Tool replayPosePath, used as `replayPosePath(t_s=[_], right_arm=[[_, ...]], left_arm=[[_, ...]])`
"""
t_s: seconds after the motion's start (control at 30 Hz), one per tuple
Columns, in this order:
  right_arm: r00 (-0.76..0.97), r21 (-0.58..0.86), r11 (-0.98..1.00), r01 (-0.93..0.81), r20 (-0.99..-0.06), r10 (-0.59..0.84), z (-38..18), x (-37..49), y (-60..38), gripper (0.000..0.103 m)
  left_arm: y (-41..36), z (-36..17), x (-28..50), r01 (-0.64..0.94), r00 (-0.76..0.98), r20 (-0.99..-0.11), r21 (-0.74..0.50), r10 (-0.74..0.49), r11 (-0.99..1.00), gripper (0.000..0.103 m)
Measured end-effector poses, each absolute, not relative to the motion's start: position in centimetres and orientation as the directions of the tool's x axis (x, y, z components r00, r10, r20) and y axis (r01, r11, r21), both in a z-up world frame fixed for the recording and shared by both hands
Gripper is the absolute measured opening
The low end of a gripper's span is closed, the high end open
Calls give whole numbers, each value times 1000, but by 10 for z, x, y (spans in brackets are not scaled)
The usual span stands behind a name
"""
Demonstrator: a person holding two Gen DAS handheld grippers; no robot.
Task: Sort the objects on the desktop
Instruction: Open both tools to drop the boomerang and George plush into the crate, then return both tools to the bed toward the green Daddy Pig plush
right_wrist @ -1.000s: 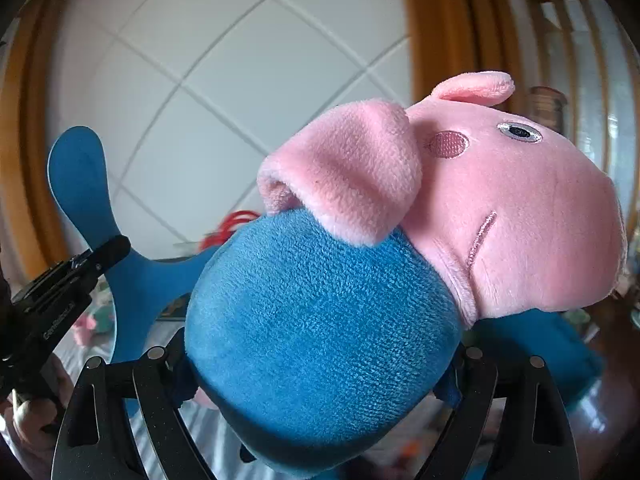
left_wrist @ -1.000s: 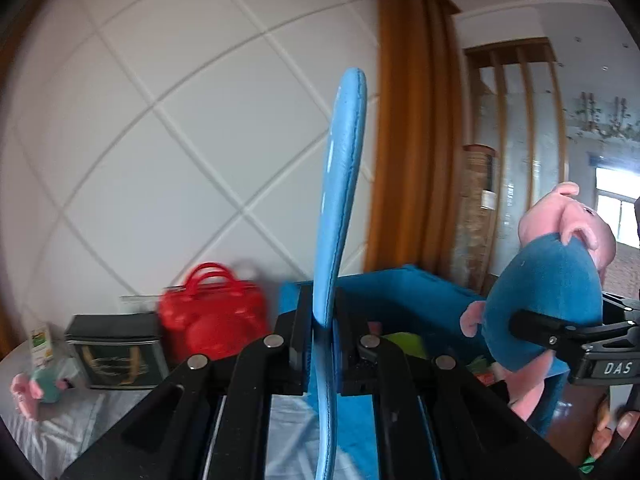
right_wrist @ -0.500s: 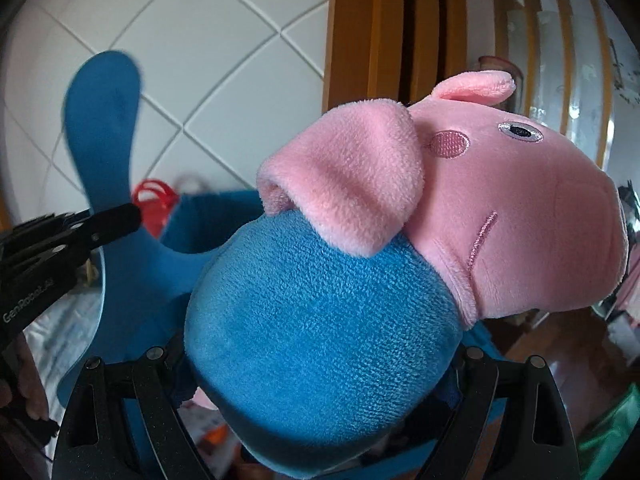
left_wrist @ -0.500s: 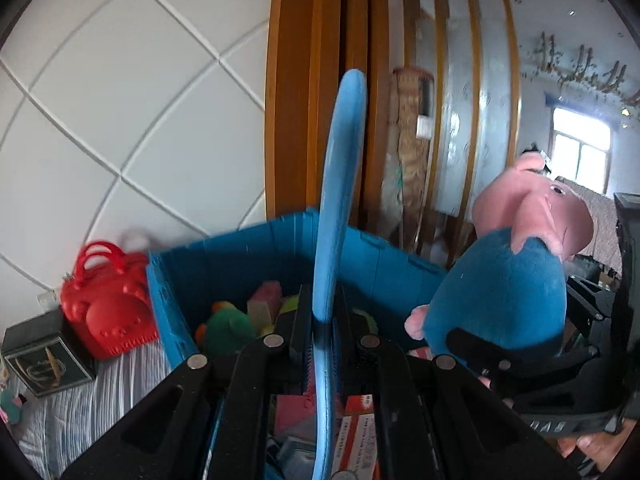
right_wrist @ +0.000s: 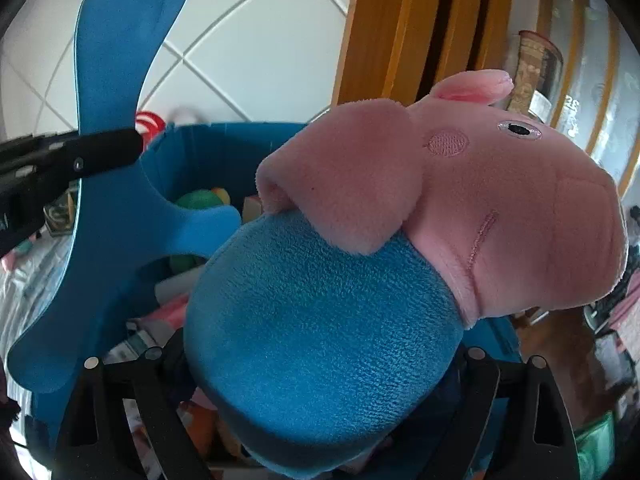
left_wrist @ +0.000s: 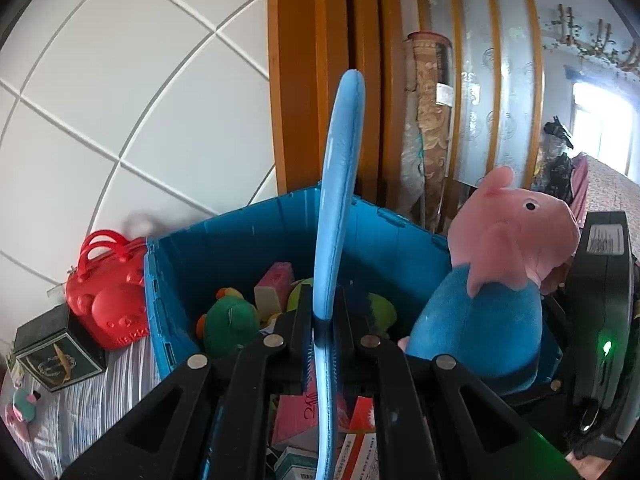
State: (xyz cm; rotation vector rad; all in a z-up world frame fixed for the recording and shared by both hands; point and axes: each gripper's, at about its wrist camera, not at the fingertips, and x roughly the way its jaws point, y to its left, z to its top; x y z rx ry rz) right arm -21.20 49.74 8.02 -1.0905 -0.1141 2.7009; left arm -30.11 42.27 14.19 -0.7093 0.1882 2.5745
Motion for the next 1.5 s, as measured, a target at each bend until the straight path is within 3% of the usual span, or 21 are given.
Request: replayPosePath(t_s=[0.3, 0.4, 0.43, 0.47, 0.5, 0.53, 0.57, 1.03, 1.3, 1.5], right_arm=[[-650, -211, -970, -124, -721, 240, 57, -216, 520, 93], [-634, -215, -969, -120, -735, 241, 55, -227, 541, 96], [-625, -215, -969, -119, -742, 242, 52, -229, 541, 98], [-620, -211, -970, -118, -747, 238, 50, -230, 542, 98], [-617, -206, -972, -117, -751, 234, 46, -230, 543, 100], [-611, -198, -973, -119, -758, 229, 44, -231, 545, 103], [-610, -196, -973, -124, -758, 230, 42, -230, 543, 103], [-647, -217, -952, -215, -699, 305, 65, -198, 551, 103], [-713, -192, -951, -243, -629, 309, 96, -165, 540, 103], [-789, -107, -972, -210, -569, 233, 118, -134, 521, 103]], left_arm=[[423, 127, -318, -393, -757, -572, 14, 315, -919, 8], [424, 121, -321, -386, -753, -588, 33, 294, -922, 14], [424, 120, -321, -381, -753, -592, 38, 286, -924, 24], [423, 119, -321, -378, -754, -593, 39, 283, -925, 41], [423, 119, -321, -375, -756, -591, 39, 281, -926, 52], [423, 119, -321, -373, -761, -586, 44, 279, -927, 71], [423, 118, -319, -372, -768, -578, 53, 275, -927, 77], [421, 113, -302, -414, -755, -578, 54, 310, -909, 77], [394, 135, -267, -432, -789, -502, 44, 354, -901, 77], [356, 151, -244, -412, -817, -445, 5, 367, -911, 77]])
